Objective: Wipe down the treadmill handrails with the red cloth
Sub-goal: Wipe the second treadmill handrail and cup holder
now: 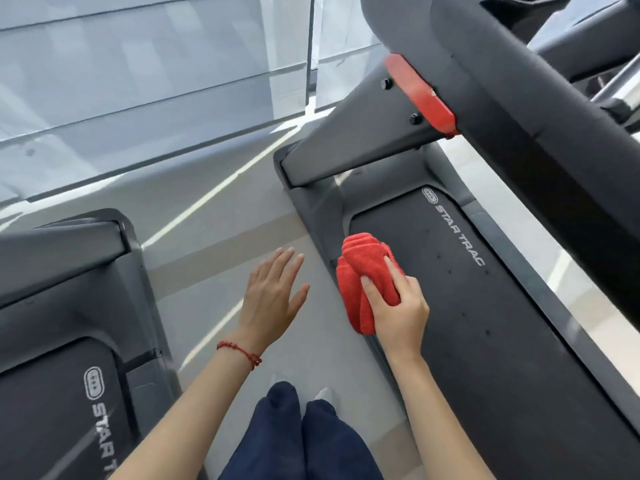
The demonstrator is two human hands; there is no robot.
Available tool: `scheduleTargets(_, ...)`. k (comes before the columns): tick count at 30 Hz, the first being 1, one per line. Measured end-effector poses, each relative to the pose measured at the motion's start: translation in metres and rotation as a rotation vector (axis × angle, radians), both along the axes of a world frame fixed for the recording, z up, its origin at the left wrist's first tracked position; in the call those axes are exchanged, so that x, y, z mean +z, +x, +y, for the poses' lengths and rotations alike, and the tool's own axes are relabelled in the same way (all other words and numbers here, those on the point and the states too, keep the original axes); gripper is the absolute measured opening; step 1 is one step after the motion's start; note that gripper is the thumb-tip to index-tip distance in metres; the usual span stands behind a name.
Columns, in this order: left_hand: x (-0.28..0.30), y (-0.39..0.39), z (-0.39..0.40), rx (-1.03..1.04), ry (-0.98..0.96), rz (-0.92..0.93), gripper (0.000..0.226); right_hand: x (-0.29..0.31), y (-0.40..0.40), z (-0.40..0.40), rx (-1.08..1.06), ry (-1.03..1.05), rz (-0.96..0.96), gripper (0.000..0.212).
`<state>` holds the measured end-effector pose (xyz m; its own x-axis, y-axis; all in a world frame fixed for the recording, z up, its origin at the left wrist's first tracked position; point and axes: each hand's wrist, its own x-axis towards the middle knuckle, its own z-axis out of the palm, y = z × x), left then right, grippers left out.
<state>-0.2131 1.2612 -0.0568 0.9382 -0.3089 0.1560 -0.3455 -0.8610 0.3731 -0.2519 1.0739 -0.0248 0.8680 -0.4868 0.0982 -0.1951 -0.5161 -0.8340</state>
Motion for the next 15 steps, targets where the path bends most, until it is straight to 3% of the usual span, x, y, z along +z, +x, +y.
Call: scheduleTargets(15,-0.025,-0.010,-0.068,-0.326,0.114,0.118,0.050,-0.042,-0.071,-0.053,-0.298,0.023,0.108,0.047)
